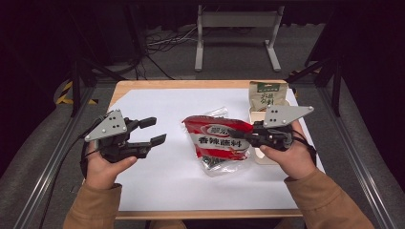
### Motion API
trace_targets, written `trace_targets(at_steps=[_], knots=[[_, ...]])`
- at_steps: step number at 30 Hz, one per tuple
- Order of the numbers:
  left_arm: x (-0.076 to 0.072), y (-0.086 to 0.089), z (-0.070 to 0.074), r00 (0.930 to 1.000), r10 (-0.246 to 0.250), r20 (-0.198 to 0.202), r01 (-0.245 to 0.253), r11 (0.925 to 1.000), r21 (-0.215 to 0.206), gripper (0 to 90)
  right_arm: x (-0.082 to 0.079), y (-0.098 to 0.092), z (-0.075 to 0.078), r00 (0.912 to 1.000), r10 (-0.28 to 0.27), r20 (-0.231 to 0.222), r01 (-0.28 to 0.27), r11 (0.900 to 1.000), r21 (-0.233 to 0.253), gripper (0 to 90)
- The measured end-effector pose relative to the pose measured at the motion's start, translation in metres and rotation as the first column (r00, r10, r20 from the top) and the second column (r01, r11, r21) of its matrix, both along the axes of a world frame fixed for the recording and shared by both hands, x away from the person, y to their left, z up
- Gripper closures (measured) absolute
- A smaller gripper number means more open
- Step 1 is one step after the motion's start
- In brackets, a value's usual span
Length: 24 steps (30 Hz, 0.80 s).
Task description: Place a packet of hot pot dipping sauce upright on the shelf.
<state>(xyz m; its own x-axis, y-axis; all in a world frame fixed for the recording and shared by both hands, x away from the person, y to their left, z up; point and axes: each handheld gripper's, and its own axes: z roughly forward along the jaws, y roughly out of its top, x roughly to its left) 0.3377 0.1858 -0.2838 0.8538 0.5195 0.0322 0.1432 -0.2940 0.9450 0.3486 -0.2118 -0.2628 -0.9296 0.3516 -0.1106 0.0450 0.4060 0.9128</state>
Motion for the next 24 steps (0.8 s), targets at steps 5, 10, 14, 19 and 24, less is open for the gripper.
trace_targets(at_steps=[5,10,14,19,24], knots=[[0.006,0.004,-0.006,0.9990,0.038,-0.025,-0.037,0.9991,0.018,39.9,0.004,-0.013,0.009,0.9996,-0.028,0.006,0.028,1.000,-0.001,89.3],[0.010,0.005,-0.011,0.9967,0.070,-0.040,-0.069,0.9966,0.045,39.2,0.007,-0.023,0.016,0.9989,-0.047,0.009,0.047,0.999,-0.003,89.3],[0.014,0.008,-0.015,0.9954,0.083,-0.049,-0.080,0.9953,0.055,38.7,0.010,-0.032,0.021,0.9975,-0.068,0.019,0.068,0.998,-0.004,89.3],[0.018,0.012,-0.020,0.9925,0.101,-0.069,-0.096,0.9935,0.061,38.5,0.015,-0.044,0.025,0.9955,-0.092,0.024,0.092,0.996,0.004,89.3],[0.020,0.014,-0.025,0.9894,0.116,-0.087,-0.111,0.9917,0.065,38.5,0.021,-0.052,0.028,0.9930,-0.114,0.031,0.114,0.993,0.001,89.3]])
